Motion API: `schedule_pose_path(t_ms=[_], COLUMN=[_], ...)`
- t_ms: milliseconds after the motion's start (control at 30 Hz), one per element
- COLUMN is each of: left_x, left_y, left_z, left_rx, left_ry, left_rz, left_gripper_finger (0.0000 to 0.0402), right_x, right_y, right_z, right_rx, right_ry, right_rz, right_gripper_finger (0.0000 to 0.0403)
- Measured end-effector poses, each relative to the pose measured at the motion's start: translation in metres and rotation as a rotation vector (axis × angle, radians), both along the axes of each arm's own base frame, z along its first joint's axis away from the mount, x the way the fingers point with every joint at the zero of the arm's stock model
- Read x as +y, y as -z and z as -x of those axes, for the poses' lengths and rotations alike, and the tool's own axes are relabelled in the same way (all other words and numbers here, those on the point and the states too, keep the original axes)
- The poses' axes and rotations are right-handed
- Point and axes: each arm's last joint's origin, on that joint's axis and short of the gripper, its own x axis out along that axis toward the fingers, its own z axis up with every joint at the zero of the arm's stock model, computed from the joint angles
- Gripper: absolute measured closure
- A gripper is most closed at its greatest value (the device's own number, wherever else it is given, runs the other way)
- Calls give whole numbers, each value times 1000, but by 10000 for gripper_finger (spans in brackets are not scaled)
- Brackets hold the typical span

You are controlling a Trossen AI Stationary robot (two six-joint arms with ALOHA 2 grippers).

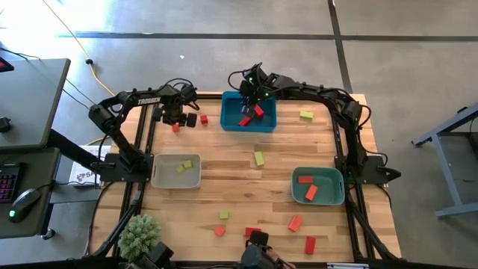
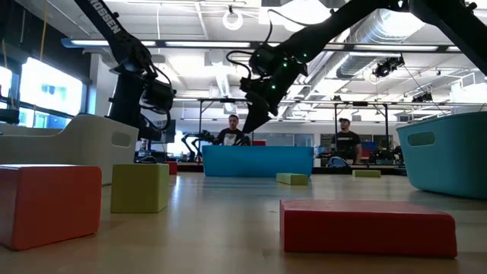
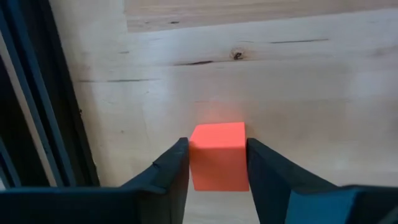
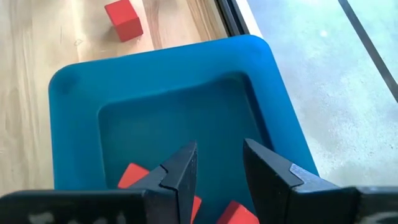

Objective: Sort & place blocks by color
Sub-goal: Put the top orange block into the green bin

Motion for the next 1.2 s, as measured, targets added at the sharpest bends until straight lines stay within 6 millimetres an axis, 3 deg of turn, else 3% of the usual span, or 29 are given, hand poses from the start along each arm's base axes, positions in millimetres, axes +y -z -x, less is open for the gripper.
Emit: schedule_pose_path(t_ms=[467,833,1000,1200], left_x=[-4,-8,-8,-8], left_y=[-10,-24,-24,-24], left_z=[-1,-1,-1,1], left_rx=[-100,-136,-128,-194], left_ry=[103,140,141,96], left_rz=[33,-14,-18,17], left_gripper_finger=[308,358,345,302], right_x=[0,8,13,17], right_y=[0,0,0,0], right_z=[0,-5,-8,-11], right_rx=[-1,-2,-2,-2], right_ry=[2,-10,-24,-33], right_rz=[-2,-4,-4,-4], right_gripper_finger=[284,284,284,284])
